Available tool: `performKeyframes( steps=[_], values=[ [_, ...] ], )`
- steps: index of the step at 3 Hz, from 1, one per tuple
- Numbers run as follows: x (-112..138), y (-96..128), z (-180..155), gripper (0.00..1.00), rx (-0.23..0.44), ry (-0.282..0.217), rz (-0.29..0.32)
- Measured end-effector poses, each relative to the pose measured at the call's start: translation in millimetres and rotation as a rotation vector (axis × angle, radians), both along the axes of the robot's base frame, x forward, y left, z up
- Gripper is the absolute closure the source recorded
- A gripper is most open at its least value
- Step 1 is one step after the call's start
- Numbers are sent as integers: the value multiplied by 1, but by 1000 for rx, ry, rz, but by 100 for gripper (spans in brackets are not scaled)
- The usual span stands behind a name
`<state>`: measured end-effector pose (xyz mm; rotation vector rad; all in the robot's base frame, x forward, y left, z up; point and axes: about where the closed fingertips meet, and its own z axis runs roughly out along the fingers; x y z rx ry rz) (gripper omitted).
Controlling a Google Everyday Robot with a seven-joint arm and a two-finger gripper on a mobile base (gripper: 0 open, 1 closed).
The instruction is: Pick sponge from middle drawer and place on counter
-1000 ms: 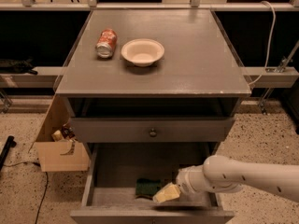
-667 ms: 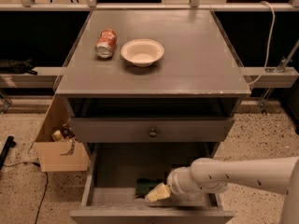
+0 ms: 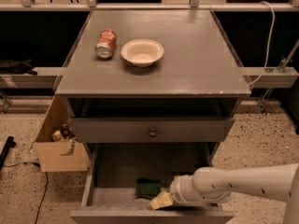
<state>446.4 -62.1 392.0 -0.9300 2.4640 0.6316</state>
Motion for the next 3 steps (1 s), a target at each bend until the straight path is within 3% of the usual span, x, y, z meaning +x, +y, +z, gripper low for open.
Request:
performKeyframes(
  steps=[1,2,3],
  values=[
    [0,0,0,0,0,0,0],
    [33,23,23,0,-9,45,39],
    [36,27,24,0,-13,50,49]
  ],
)
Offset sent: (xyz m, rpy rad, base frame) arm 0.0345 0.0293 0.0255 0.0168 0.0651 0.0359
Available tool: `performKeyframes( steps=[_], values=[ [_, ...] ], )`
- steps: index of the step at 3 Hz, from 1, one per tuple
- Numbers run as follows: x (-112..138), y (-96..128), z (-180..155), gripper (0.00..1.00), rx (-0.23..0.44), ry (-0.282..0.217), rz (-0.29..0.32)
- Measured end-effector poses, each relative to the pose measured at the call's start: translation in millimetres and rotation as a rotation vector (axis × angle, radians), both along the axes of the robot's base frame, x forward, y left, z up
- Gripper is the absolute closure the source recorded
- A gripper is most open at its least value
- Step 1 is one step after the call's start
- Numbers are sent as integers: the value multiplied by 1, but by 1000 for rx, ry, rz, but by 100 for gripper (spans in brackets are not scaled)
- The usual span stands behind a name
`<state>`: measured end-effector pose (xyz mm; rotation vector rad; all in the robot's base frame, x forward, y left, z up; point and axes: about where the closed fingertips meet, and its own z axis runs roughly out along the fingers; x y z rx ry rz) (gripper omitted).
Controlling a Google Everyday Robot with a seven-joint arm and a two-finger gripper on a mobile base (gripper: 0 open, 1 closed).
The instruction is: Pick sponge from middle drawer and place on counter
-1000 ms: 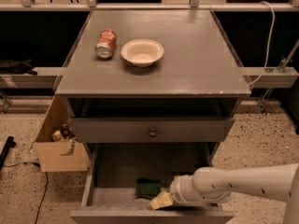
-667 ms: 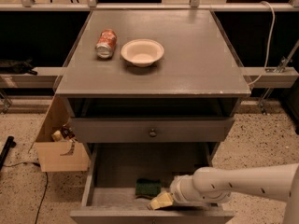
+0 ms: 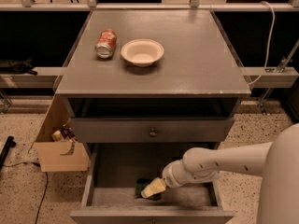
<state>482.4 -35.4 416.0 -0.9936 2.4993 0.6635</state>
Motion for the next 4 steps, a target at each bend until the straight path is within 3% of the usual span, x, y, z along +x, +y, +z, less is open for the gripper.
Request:
performKeyframes(
  steps=[2,4],
  values=[
    [-25,-42,-23,0,58,21,-114],
    [-23,-39,-38,0,30,22,-118]
  ],
)
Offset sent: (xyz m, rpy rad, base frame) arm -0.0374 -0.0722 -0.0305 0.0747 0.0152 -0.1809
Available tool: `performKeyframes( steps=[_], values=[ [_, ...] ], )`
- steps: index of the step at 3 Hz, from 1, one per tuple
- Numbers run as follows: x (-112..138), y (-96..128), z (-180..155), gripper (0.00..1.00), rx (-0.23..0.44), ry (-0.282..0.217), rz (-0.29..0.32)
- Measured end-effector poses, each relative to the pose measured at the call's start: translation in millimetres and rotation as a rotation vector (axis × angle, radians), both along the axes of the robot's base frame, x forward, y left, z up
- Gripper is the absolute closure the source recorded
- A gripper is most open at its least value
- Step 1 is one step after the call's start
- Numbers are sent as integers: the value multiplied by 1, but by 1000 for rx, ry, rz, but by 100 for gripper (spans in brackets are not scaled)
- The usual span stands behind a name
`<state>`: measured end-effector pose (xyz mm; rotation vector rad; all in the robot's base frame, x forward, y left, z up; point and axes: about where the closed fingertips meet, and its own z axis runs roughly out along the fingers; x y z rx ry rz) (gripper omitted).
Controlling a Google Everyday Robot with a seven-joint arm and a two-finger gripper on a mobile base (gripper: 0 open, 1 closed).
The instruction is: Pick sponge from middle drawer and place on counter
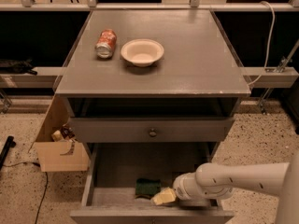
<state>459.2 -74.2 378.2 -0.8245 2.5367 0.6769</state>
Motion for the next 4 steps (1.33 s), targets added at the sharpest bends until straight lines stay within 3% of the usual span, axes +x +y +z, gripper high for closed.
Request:
performKeyframes(
  steps=[1,3,4],
  values=[
    [34,37,-7,0,-27,2,52],
    [42,40,-7,0,-49,-18,54],
    [41,39,-10,0,-19,35,67]
  ],
)
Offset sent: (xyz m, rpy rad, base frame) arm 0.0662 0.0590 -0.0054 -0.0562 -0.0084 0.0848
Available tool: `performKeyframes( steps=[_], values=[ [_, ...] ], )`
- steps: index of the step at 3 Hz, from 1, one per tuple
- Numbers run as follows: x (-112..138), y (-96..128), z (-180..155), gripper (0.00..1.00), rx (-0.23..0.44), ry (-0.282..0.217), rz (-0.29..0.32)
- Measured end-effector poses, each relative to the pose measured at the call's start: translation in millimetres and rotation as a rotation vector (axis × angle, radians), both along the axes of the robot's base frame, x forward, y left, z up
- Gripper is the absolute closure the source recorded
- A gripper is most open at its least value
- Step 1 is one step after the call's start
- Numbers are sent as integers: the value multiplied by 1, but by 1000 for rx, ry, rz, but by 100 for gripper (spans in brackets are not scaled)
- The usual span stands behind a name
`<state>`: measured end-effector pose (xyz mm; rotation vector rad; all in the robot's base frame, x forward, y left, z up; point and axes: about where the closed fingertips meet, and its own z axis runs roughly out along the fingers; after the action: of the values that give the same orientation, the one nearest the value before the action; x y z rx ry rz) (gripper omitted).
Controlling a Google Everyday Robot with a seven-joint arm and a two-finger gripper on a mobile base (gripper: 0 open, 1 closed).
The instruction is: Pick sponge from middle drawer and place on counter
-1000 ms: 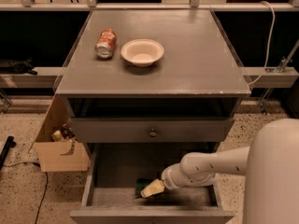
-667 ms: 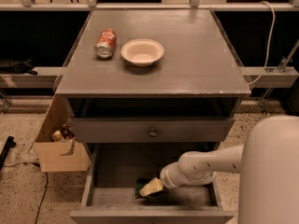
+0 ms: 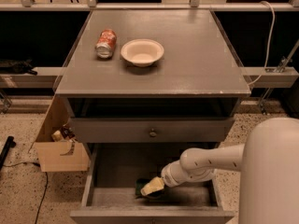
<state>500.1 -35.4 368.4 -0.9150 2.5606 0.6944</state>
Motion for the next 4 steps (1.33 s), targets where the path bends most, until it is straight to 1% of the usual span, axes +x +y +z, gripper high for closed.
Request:
performKeyframes(
  steps=[1,2,3,4],
  values=[
    [-26,9,7,0,46,42,60],
    [-26,9,7,0,46,42,60],
    [-25,13,4,0,41,11,36],
    [-22,14,0,0,15,-47,-7]
  ],
)
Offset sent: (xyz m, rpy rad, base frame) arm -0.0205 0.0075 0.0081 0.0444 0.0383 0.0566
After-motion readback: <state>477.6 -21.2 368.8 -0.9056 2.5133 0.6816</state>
